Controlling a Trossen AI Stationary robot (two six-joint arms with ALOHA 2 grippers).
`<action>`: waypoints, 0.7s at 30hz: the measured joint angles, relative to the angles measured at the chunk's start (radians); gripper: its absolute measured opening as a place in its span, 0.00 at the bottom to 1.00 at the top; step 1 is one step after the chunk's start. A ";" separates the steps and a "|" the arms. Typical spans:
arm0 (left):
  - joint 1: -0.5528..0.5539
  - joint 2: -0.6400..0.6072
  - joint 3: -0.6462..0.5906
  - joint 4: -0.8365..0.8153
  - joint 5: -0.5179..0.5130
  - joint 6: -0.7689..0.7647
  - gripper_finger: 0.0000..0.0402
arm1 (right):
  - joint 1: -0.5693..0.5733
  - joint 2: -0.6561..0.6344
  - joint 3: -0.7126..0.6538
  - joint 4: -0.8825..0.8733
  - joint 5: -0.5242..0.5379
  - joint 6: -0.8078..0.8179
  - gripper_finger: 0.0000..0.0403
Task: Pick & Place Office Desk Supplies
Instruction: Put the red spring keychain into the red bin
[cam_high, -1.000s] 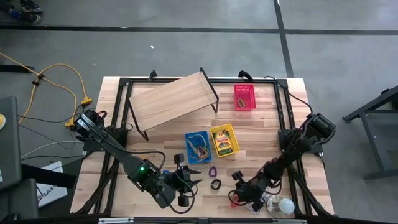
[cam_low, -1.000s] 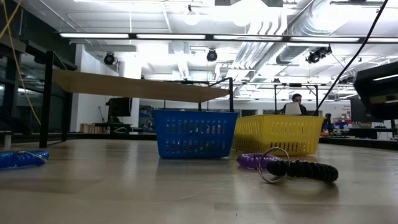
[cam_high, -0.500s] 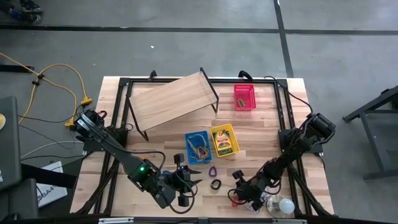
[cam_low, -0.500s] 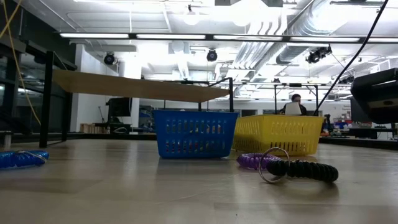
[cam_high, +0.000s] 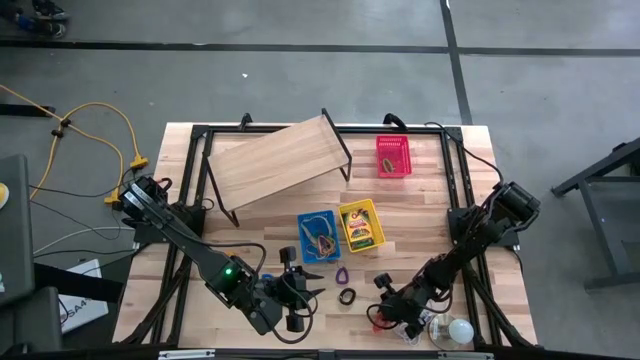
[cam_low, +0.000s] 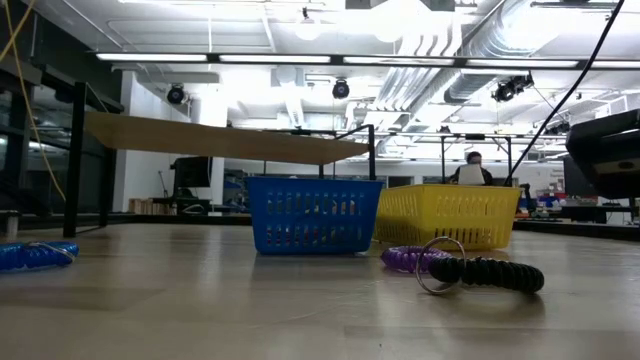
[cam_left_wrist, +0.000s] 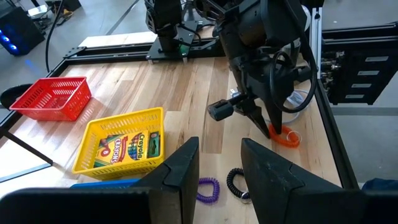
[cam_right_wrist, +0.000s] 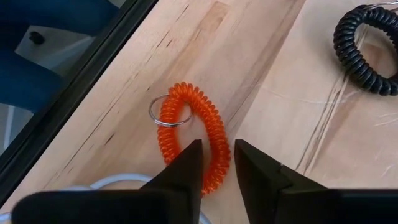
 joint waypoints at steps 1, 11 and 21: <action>0.000 0.000 0.000 0.000 0.000 0.000 0.28 | 0.000 0.000 0.000 0.000 0.001 0.000 0.19; 0.000 0.000 0.000 0.000 0.000 0.000 0.28 | 0.000 0.000 0.000 0.000 0.002 0.000 0.09; 0.000 0.000 0.000 0.000 0.000 0.000 0.28 | 0.000 0.000 0.000 0.001 0.001 0.000 0.08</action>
